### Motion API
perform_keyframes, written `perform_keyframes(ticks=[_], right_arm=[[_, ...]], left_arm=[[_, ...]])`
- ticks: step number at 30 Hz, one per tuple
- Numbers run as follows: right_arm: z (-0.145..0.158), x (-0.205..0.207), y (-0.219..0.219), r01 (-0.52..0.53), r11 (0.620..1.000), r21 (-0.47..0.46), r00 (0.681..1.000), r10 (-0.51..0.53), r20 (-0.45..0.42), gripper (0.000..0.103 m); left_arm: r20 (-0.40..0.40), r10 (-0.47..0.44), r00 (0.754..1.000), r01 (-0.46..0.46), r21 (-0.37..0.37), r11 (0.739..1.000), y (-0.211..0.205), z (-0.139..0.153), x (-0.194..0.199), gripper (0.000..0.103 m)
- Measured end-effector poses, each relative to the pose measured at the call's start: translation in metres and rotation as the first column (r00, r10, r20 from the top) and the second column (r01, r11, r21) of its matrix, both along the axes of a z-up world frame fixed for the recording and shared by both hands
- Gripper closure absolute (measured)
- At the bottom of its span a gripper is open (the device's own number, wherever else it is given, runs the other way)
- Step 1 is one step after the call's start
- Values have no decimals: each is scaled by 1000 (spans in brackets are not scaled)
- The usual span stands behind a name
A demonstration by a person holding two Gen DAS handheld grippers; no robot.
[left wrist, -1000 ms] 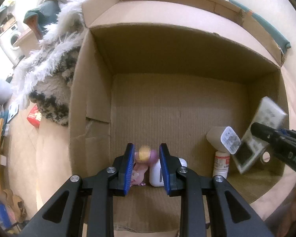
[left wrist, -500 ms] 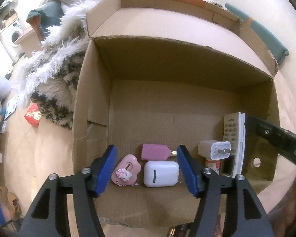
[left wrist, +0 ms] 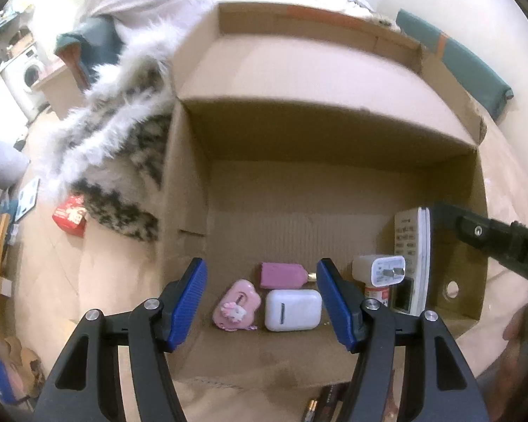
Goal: Organize rigid objects
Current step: 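Withdraw both open tools from the box toward the item pile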
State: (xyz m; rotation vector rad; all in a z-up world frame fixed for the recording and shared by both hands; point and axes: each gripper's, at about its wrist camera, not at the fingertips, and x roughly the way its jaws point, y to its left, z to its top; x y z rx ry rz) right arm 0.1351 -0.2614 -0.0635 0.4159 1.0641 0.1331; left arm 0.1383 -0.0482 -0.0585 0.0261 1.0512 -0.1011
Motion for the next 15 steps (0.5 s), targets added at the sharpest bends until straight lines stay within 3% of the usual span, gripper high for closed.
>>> perform_keyframes(ticks=[7, 15], right_arm=[[7, -10, -8, 21, 997, 79, 1000, -22, 11, 20], [25, -34, -12, 13, 998, 59, 998, -16, 61, 20]], left_arm=[[3, 69, 998, -69, -21, 997, 22, 20, -11, 41], [19, 109, 994, -108, -14, 994, 38, 34, -29, 41]])
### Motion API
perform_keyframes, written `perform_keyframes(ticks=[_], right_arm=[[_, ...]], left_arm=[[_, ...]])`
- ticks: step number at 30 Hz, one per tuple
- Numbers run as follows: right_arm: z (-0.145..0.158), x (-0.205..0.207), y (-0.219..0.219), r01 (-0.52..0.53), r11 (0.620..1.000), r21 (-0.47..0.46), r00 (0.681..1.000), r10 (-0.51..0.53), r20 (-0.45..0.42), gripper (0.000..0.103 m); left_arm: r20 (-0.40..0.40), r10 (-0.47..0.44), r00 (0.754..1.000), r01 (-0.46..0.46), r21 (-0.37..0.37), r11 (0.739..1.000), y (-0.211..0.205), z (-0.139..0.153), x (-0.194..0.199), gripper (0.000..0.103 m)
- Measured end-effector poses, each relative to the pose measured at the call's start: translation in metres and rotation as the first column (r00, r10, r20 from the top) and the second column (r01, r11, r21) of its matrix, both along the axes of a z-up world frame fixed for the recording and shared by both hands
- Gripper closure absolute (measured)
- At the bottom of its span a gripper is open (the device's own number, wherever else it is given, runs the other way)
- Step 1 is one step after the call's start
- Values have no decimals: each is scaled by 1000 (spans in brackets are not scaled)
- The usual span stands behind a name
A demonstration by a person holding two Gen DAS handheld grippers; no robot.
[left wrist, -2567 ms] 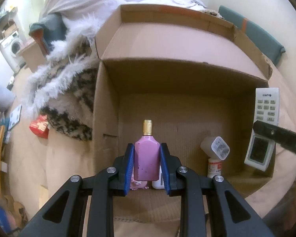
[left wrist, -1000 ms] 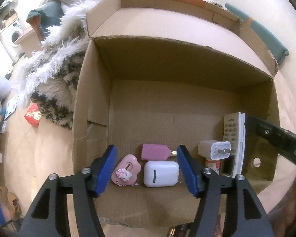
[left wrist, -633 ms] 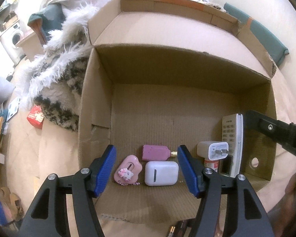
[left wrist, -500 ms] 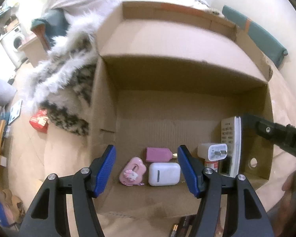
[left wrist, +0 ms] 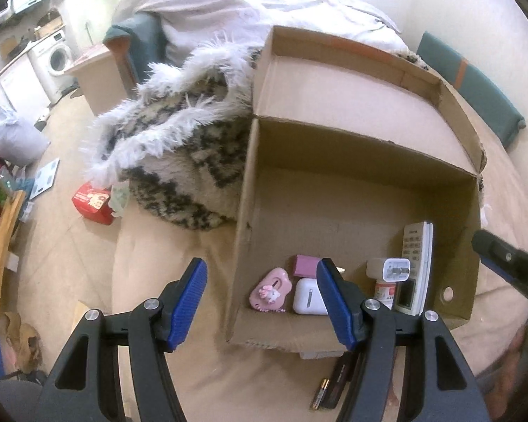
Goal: Organize rigid objects
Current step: 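Withdraw both open tools from the box toward the item pile, then grasp the white pill bottle with the left tool while the right tool grasps the pink comb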
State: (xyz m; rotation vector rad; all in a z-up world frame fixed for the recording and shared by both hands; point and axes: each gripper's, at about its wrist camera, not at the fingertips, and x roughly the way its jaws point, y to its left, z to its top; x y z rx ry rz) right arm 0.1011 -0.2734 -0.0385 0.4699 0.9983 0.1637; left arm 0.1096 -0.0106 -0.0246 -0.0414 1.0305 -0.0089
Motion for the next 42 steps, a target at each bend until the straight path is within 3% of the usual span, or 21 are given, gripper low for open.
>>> perform_keyframes(ticks=[7, 11, 14, 20, 28, 31, 37, 42], right_arm=[[0, -24, 5, -77, 997, -4, 997, 77, -18, 20], [0, -40, 9, -93, 996, -11, 995, 92, -25, 20], [0, -53, 9, -106, 994, 15, 994, 106, -26, 20], [-4, -70, 11, -128, 991, -22, 991, 128, -29, 20], [-34, -75, 4, -150, 987, -50, 974, 139, -182, 20], [-51, -73, 3, -141, 990, -12, 956, 133, -264, 20], [-61, -66, 5, -123, 992, 5, 947, 119, -300, 20], [-69, -59, 2, -96, 995, 33, 937, 101, -334, 20]], left_arm=[[5, 16, 1000, -16, 8, 1000, 16, 9, -18, 41], [-7, 22, 1000, -22, -22, 1000, 22, 1, -33, 41], [-18, 19, 1000, -19, -14, 1000, 22, -5, -46, 41], [-56, -1, 998, 0, -18, 1000, 16, -20, -58, 41], [-130, -15, 991, 12, -22, 1000, 14, -46, -55, 41], [-175, -20, 984, 16, -23, 1000, 13, -58, -54, 41], [-294, -43, 955, 23, -70, 997, -4, -89, -43, 41], [-304, -104, 947, 85, -75, 994, -42, -102, -30, 41]])
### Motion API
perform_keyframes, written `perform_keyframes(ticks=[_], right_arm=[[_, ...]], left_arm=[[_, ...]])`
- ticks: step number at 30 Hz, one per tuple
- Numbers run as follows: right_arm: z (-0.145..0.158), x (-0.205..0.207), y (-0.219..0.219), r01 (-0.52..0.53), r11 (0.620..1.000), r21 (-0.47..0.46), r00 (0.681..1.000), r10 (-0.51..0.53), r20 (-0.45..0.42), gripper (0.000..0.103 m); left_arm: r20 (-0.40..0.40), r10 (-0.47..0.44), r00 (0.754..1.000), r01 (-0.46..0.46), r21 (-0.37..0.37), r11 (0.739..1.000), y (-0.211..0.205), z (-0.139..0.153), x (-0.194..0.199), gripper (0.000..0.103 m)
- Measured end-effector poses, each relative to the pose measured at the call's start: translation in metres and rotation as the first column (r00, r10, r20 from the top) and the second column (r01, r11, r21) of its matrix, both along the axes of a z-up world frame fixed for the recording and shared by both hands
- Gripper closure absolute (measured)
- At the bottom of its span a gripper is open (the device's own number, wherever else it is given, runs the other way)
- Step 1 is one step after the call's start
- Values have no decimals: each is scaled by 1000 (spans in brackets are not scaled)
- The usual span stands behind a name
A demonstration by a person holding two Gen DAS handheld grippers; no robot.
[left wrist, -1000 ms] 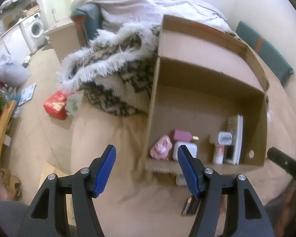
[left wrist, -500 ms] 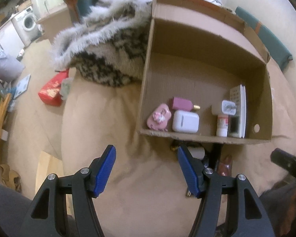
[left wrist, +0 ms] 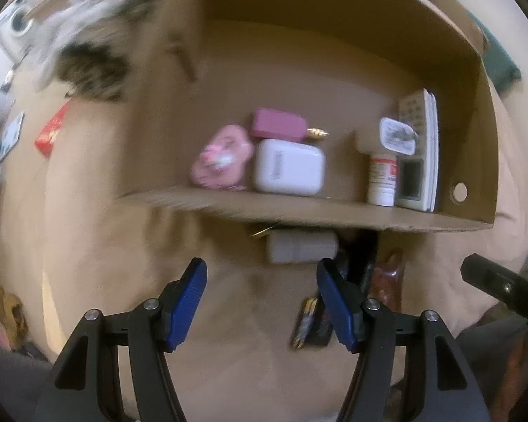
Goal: Organize rigid objects
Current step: 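Grasp the white pill bottle with the left tool while the right tool grasps the pink comb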
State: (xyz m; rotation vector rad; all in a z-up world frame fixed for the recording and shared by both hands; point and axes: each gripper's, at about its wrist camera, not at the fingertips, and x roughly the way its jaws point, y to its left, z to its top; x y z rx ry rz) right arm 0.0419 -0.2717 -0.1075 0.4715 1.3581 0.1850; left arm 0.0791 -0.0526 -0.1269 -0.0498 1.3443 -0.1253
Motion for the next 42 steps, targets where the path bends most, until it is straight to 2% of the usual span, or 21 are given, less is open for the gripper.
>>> perform_keyframes(ticks=[5, 7, 9, 12, 13, 20, 28, 36, 42], right_arm=[[-3, 2, -4, 17, 1000, 7, 1000, -17, -13, 20], [-3, 1, -6, 22, 1000, 7, 1000, -22, -17, 20], [-4, 0, -7, 25, 1000, 9, 999, -25, -22, 20], [-5, 1, -7, 29, 1000, 9, 999, -29, -23, 20], [-5, 1, -7, 29, 1000, 6, 999, -28, -24, 20], [-11, 5, -2, 4, 1000, 3, 999, -4, -49, 20], [-28, 5, 21, -91, 993, -73, 991, 83, -102, 20], [-42, 0, 63, -255, 947, -196, 963, 230, -142, 20], [-61, -5, 96, -366, 881, -299, 928, 322, -186, 20]], left_arm=[[-41, -21, 999, 22, 28, 999, -28, -19, 16, 41], [-62, -20, 998, 24, 53, 998, -33, -29, 22, 44], [-78, -13, 997, 17, 46, 999, -33, -36, 26, 45], [-82, -12, 997, 16, 50, 999, -32, -41, 28, 59], [-80, -16, 997, 19, 48, 999, -31, -41, 27, 59], [-78, -34, 996, 38, 54, 998, -13, -24, 20, 60], [-51, -9, 999, 12, 56, 998, 20, 5, 4, 60], [-7, 33, 999, -33, 73, 997, 42, 22, -15, 60], [15, 49, 999, -50, 61, 997, 37, 28, -28, 60]])
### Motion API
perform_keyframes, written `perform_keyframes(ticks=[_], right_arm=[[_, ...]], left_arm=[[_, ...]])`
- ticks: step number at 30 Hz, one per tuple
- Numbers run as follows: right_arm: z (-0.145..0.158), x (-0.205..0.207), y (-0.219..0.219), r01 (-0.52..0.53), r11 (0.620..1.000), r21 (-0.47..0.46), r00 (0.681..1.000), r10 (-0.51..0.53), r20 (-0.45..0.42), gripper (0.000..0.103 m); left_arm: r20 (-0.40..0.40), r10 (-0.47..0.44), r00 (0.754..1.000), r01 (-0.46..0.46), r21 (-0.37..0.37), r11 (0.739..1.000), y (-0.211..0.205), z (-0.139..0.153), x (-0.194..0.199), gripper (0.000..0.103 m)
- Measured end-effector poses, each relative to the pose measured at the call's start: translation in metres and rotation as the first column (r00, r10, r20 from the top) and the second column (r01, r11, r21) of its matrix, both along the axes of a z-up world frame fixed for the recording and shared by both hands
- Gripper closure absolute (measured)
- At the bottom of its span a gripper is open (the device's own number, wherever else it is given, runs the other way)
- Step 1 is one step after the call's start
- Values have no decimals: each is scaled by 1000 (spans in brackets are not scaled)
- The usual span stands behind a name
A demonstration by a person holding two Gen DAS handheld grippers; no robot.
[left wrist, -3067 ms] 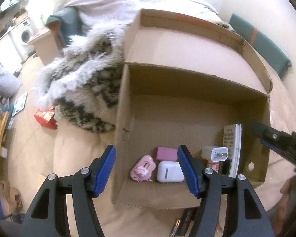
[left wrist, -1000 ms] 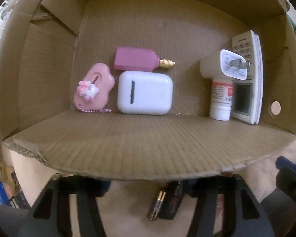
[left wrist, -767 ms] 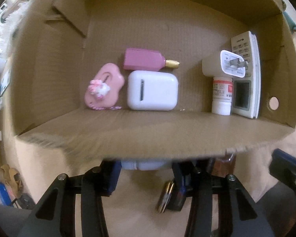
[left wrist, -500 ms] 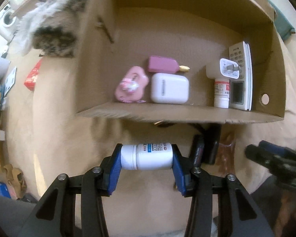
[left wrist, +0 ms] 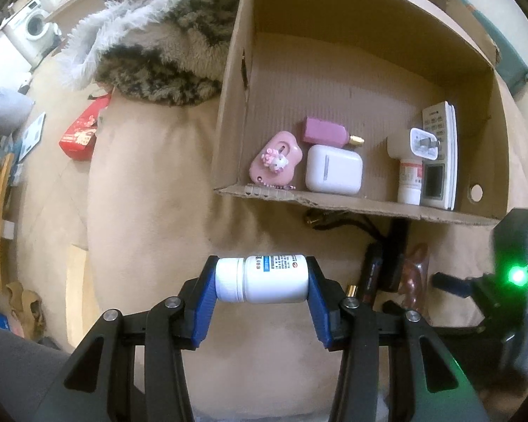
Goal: Organize rigid objects
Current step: 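Grasp the white pill bottle with the left tool while the right tool grasps the pink comb, then lower the pill bottle and pink comb into the box and open both tools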
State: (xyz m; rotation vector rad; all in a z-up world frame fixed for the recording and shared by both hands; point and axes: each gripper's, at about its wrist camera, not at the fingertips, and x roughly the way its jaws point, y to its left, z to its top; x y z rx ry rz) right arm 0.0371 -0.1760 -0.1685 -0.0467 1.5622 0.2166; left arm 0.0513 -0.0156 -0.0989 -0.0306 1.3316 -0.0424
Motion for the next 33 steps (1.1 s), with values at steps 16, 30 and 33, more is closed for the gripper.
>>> perform_keyframes(ticks=[16, 30, 33], right_arm=[[-1, -2, 20, -37, 997, -66, 992, 45, 119, 60], [37, -17, -21, 55, 998, 43, 975, -63, 212, 68], [53, -27, -31, 78, 995, 69, 961, -93, 261, 68]], left_arm=[[3, 24, 1000, -24, -26, 999, 9, -6, 14, 60], [39, 58, 998, -58, -9, 998, 22, 0, 8, 60], [58, 70, 996, -70, -5, 998, 24, 4, 7, 60]])
